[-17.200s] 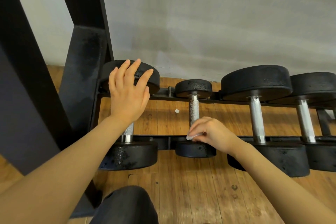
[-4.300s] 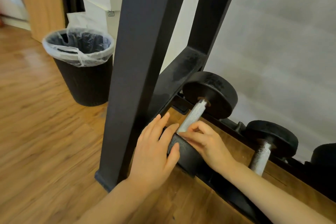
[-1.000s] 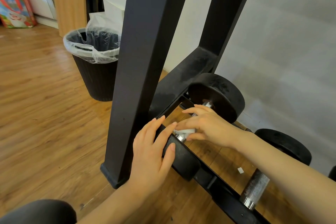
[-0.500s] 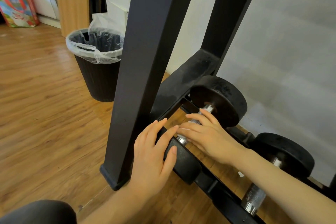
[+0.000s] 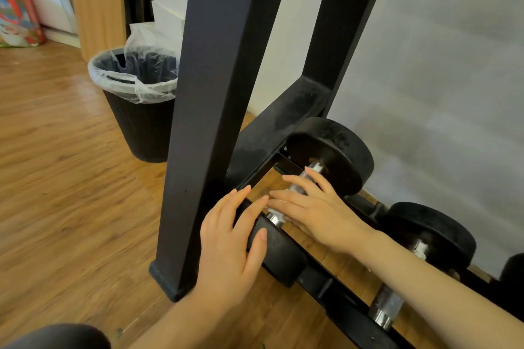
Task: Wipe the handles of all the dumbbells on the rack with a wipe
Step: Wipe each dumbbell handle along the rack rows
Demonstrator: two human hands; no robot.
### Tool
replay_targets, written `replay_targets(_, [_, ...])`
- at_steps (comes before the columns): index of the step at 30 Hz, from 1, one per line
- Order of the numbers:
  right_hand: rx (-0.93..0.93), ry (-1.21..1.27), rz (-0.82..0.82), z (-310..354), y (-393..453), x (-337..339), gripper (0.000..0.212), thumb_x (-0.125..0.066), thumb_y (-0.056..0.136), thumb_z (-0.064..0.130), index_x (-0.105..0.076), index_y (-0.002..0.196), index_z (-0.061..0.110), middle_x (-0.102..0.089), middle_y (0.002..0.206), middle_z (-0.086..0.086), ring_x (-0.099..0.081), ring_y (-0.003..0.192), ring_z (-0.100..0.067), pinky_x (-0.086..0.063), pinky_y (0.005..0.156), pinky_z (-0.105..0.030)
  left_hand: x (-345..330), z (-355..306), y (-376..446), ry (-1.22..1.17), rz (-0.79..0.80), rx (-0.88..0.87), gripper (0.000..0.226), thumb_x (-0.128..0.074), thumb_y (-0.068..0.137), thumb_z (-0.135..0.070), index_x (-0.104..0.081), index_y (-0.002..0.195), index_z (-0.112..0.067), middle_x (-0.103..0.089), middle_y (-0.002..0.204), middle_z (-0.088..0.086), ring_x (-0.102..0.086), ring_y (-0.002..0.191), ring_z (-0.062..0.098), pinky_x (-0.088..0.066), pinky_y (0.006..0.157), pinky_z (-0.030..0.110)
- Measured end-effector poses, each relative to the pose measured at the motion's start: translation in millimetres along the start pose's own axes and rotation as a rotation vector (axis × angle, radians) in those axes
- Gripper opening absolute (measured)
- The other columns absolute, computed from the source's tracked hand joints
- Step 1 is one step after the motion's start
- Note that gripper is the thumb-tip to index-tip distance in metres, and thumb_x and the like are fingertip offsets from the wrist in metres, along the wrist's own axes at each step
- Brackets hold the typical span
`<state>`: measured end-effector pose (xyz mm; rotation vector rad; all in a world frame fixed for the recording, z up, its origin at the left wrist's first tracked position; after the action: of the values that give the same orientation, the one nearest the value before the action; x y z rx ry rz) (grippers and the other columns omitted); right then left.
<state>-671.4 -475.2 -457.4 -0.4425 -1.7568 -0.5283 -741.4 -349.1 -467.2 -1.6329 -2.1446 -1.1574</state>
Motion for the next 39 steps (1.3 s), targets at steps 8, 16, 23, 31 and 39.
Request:
replay_targets(8, [-0.247,-0.021,-0.142,-15.2,-8.0,5.2,0.040,-0.049,0.094,0.028,-0.053,0.134,0.026,-0.051,0.141,0.004,-0.034,0.137,-0.025,-0.007,0.117,-0.049,-1.4,1.9,-0.8,-0.022,-0.013,0.014,0.045,-0.036,0.097,-0.041,-0.051,0.138,-0.031,-0.042,0.149,-0.007,-0.030,0.142,0.015,-0.025,0.112,0.049])
replay_targets(16, [-0.363,0.171,-0.360,-13.8,-16.6,16.1,0.042,-0.070,0.084,0.015,-0.063,0.125,0.023,-0.060,0.130,0.004,-0.040,0.128,-0.017,-0.018,0.113,-0.037,-1.7,2.0,-0.8,-0.040,-0.018,0.025,0.045,-0.037,0.096,-0.041,-0.053,0.137,-0.030,-0.043,0.148,-0.006,-0.032,0.141,0.017,-0.031,0.111,0.056])
replay_targets(23, [-0.394,0.263,-0.409,-4.2,-27.3,23.4,0.043,-0.073,0.081,0.007,-0.064,0.123,0.014,-0.063,0.121,-0.003,-0.049,0.115,-0.012,-0.050,0.091,-0.033,0.0,1.9,-2.0,-0.071,-0.042,0.027,0.043,-0.037,0.096,-0.041,-0.049,0.137,-0.036,-0.043,0.148,-0.008,-0.033,0.140,0.015,-0.029,0.112,0.053])
replay_targets(31, [-0.505,0.363,-0.397,-1.8,-31.4,19.9,0.045,-0.074,0.078,0.005,-0.065,0.121,0.014,-0.063,0.120,0.000,-0.049,0.117,-0.003,-0.047,0.099,-0.025,1.7,2.8,1.8,-0.052,0.082,0.032,0.044,-0.039,0.096,-0.045,-0.050,0.138,-0.037,-0.041,0.149,-0.010,-0.035,0.141,0.018,-0.036,0.110,0.055])
replay_targets(39, [-0.771,0.538,-0.457,0.8,-42.5,99.7,0.031,-0.076,0.076,0.006,-0.073,0.106,0.014,-0.068,0.110,-0.001,-0.054,0.109,-0.005,-0.040,0.099,-0.017,53.4,-56.6,49.1,0.086,0.281,-0.015,0.044,-0.039,0.096,-0.039,-0.058,0.134,-0.025,-0.053,0.142,0.003,-0.051,0.129,0.022,-0.040,0.106,0.037])
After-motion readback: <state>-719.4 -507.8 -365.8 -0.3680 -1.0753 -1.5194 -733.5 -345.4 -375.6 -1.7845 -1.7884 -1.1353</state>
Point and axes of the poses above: each hand's wrist, its own y-axis towards the middle knuckle, its own x-axis out of the back of the hand, z = x × y, the point moved 9 cm from there along y, towards the middle knuckle
